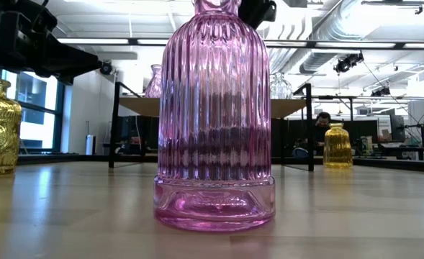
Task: Sort vases onto shelf
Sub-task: Put the right purple vase on the shelf aligned with the other purple vase
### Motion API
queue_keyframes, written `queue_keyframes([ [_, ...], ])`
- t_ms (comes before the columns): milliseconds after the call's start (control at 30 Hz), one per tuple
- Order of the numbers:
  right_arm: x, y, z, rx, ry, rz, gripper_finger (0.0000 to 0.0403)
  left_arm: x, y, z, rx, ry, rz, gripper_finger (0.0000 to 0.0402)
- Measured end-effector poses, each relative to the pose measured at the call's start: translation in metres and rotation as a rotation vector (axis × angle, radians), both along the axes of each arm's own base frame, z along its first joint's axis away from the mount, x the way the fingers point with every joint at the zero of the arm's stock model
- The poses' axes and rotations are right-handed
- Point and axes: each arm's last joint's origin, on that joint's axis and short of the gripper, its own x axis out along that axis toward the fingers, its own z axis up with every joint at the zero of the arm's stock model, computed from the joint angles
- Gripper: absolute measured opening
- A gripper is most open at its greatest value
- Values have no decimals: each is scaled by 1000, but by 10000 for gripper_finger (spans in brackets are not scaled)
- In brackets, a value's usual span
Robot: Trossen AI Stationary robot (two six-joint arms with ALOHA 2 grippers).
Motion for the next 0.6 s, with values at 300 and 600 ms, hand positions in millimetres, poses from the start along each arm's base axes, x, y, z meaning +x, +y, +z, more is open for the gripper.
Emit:
queue_keyframes([
  [300, 10, 39, -22, 14, 22, 62, 87, 0, 0, 0, 0, -1, 0, 100],
  [600, 15, 64, -31, 3, -21, 123, 87, 0, 0, 0, 0, -1, 0, 100],
])
